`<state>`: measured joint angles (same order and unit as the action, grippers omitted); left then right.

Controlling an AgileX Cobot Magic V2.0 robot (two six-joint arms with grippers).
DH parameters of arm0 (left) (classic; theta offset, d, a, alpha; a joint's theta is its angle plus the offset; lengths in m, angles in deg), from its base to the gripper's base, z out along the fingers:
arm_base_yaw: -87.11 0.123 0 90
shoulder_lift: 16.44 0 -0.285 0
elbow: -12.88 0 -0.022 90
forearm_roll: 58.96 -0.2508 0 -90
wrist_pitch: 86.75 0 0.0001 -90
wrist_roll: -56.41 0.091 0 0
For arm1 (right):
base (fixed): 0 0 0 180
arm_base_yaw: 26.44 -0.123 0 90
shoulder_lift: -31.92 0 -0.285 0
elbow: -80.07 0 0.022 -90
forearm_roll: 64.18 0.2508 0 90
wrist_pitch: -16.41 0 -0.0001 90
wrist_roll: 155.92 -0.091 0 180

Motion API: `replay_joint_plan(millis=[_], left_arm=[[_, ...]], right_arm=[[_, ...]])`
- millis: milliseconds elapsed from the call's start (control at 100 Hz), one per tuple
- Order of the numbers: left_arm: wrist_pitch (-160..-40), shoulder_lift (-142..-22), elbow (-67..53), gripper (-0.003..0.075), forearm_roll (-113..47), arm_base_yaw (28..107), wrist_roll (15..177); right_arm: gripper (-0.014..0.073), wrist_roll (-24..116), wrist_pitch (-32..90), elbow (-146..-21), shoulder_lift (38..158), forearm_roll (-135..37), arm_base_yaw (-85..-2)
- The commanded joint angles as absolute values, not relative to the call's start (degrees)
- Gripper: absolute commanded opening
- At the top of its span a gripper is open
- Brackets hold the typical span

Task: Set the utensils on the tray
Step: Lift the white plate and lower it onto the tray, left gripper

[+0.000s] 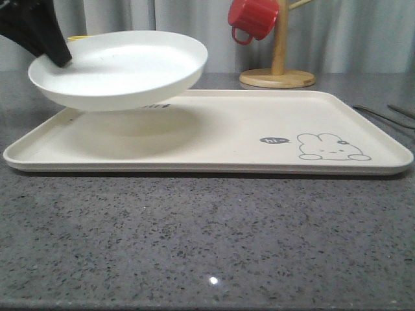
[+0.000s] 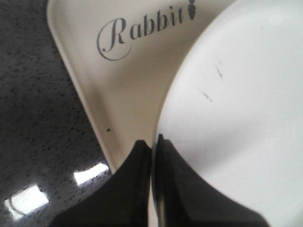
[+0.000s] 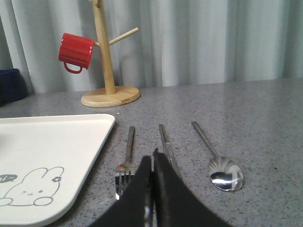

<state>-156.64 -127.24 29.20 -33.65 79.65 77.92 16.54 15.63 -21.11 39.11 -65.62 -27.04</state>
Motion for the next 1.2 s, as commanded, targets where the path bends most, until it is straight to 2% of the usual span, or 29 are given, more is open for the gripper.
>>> replay_joint_plan(millis=[0,470,550,700,790,1190], left_arm=[[-154.2,-126.2,31.3,-0.0017,-31.2,77.9,77.6],[-152.5,-131.0,31.3,-0.0012,-31.5,76.8,77.5],[-152.4,-131.3,31.3,0.0028,-31.5,76.8,77.5],[-152.4,-131.3,31.3,0.0183,-31.5,76.8,77.5],[-152.2,-131.3,31.3,0.0236,-31.5,76.8,77.5],[-140.1,-123.3,29.3,0.0239,-31.6,76.8,76.0]], right_arm=[[-0.0069,17.1,10.8,-22.2,37.8,-65.7,-26.7],[-0.0069,17.1,10.8,-22.2,37.8,-65.7,-26.7],[-0.0069,17.1,10.8,-22.2,37.8,-65.7,-26.7],[-0.0069,17.1,10.8,-22.2,37.8,-65.7,-26.7],[-0.0069,17.1,10.8,-22.2,37.8,-65.7,-26.7],[-0.0069,17.1,10.8,-22.2,37.8,-65.7,-26.7]])
